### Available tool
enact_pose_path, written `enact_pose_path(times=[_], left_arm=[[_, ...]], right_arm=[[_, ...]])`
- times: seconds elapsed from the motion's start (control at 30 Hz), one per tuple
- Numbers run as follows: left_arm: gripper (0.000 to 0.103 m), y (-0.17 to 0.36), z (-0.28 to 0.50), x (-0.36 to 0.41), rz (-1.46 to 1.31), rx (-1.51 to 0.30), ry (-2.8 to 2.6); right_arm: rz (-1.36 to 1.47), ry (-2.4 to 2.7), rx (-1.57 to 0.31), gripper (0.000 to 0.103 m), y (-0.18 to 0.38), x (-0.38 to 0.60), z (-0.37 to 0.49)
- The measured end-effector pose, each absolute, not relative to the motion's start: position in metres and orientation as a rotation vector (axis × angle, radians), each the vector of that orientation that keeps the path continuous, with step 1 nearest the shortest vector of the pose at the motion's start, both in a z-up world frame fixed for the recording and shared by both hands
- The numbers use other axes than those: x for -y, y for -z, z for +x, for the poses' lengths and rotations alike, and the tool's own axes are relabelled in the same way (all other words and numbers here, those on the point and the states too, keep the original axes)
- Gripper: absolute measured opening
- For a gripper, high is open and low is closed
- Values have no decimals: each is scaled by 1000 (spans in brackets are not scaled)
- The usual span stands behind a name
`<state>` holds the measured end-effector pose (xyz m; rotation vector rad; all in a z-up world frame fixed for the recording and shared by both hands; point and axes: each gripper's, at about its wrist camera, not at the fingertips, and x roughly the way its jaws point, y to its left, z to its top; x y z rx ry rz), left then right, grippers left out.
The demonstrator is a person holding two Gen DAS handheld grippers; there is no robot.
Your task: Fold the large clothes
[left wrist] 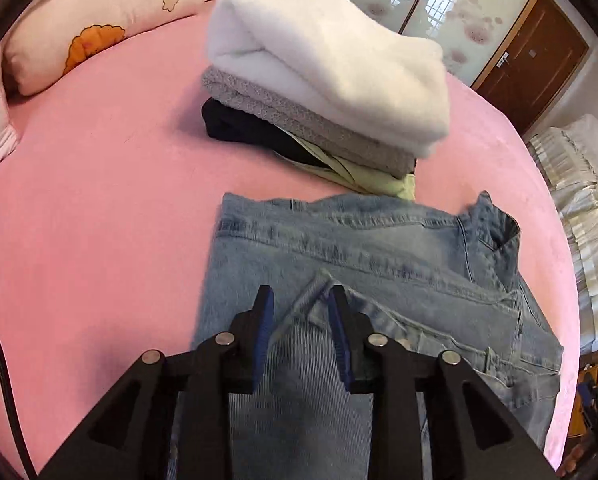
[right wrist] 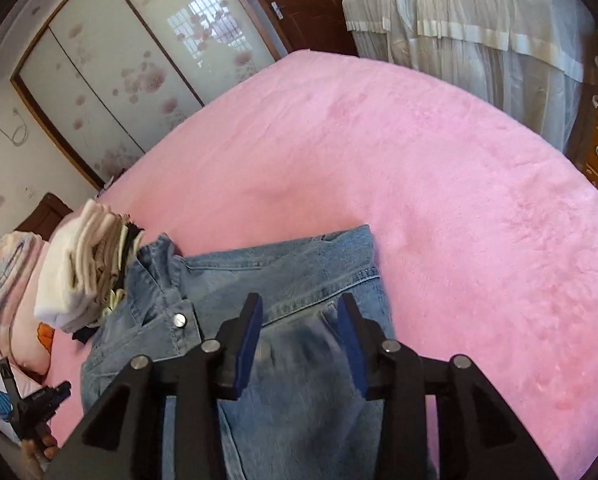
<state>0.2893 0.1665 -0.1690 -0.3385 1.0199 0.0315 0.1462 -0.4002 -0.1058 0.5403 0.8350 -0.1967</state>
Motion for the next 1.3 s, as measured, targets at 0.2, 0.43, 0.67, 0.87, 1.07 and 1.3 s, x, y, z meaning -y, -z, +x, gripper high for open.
enact_pose_path(times=[0.2, 0.43, 0.67, 0.87, 1.07, 1.3], left_arm=[[50, 180, 301, -159, -197, -1030, 144], [66, 197, 301, -131, 22, -1078, 274], [78, 221, 308, -115, 175, -1119, 283], [43, 226, 307, -104, 214, -1119, 331], [27, 217, 279, -76, 420, -1001, 150], [27, 179, 245, -60, 466, -760, -72]], right_arm=[[458, 92, -939, 49, 137, 405, 154], [334, 9, -1000, 54, 151, 380, 155], [175, -2, -1004, 68, 154, 357, 157], [123, 37, -1001, 43, 155, 354, 154], [65, 85, -931, 24, 139, 342, 135], [76, 127, -765, 22, 86, 347, 110]])
